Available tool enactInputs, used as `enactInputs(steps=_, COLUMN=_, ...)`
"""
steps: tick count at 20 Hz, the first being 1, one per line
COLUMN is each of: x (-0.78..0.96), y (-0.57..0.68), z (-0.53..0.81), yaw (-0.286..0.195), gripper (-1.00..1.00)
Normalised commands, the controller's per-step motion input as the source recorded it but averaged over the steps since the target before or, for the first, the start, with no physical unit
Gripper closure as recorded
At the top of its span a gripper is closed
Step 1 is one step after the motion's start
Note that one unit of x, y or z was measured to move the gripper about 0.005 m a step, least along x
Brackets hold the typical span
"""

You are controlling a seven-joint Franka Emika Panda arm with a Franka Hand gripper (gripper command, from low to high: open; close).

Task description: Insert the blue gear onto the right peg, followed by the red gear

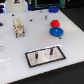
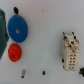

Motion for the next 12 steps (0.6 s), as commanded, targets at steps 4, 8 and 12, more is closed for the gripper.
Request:
enactInputs(steps=4, x=-0.43, y=0.68, z=-0.07, yaw=0.000, gripper=-1.00)
enactInputs(steps=8, x=-0.42, y=0.69, z=-0.08, yaw=0.000, gripper=-1.00)
enactInputs(steps=12, x=-0.27, y=0.68, z=-0.26, yaw=0.000, gripper=-1.00)
